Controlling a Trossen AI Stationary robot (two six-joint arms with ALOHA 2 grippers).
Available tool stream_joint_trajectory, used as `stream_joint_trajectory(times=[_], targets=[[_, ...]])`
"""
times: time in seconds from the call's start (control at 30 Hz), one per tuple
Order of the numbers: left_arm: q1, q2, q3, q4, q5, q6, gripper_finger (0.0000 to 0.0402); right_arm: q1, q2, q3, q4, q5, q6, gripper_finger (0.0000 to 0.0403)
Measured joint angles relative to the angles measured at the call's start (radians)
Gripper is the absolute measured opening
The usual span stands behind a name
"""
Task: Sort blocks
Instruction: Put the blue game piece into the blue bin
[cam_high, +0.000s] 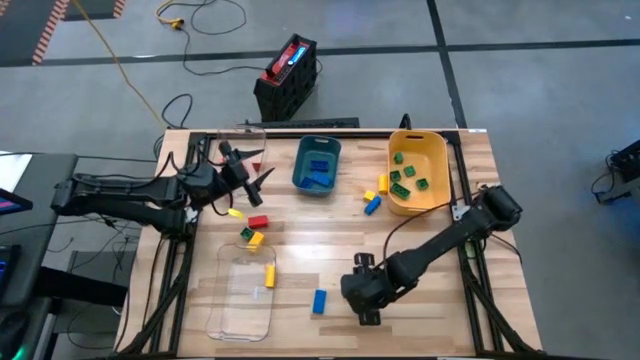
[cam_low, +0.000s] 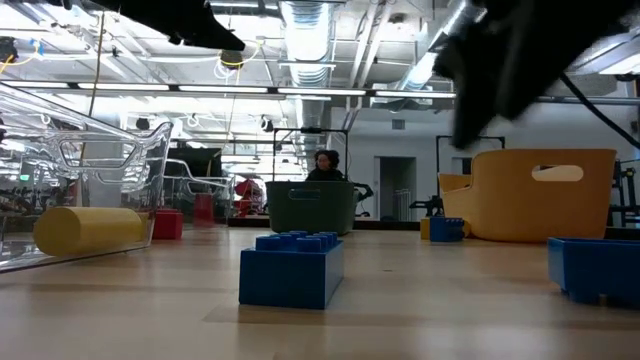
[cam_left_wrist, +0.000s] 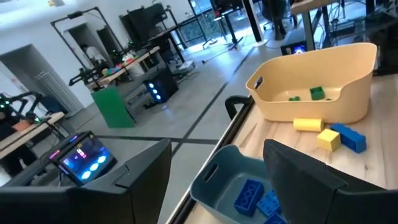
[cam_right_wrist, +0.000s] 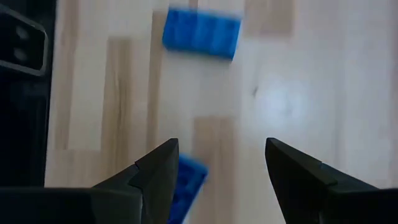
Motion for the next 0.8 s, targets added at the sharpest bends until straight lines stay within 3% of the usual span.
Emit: stream_joint_trajectory(times=[0.2,0.43,0.6,0.8], targets=[[0.019,-0.001,0.000,-0.029,-0.001,-0.011,0.0248,-0.019,0.033,0.001,-0.048,-0.180,0.109,0.0251],[0.022,-0.002,0.000,-0.029,-0.004,-0.011,0.0248,-0.013,0.034,0.001,-0.144,-0.204,0.129,0.0251],[0.022,-0.023,0.000,-0.060,-0.052,0.016,0.0248,0.016,0.066,0.033,-0.156,-0.149,0.077,0.0251],[0.021,-0.096,0.000,-0.096,-0.051,-0.014,0.0248,0.105,0.068,0.048,-0.139,0.031,-0.077,0.0251]])
